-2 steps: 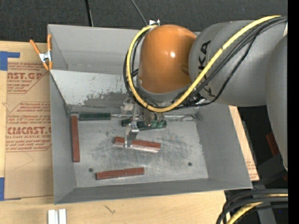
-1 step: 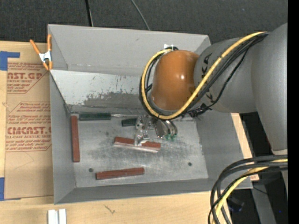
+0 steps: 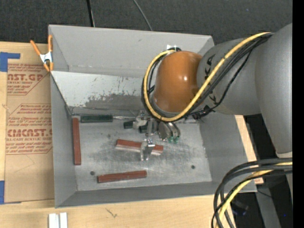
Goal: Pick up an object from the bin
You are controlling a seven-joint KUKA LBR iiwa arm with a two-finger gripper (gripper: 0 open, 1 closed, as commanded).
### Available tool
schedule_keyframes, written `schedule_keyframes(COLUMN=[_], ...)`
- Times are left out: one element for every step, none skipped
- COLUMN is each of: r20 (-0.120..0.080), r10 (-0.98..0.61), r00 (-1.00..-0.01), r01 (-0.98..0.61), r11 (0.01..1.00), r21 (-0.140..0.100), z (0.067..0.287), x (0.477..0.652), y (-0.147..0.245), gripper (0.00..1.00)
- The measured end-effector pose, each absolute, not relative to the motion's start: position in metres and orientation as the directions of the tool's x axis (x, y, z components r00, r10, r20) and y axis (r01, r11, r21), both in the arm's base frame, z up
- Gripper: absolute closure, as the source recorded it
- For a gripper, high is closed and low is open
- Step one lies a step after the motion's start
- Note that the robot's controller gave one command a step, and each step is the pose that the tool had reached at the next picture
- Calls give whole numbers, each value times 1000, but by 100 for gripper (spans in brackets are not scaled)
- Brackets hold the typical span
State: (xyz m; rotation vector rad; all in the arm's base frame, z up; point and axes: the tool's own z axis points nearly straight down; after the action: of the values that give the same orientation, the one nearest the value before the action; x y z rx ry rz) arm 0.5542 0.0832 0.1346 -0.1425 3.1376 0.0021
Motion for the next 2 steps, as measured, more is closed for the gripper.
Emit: schedule_keyframes(r20=[-1, -7], r10=[-90, -226], r00=[-996, -974], r01=[-90, -226], r11=[996, 974], r21=[2, 0], z=[135, 77], x=[554, 553], y=[83, 85], gripper=[0, 100])
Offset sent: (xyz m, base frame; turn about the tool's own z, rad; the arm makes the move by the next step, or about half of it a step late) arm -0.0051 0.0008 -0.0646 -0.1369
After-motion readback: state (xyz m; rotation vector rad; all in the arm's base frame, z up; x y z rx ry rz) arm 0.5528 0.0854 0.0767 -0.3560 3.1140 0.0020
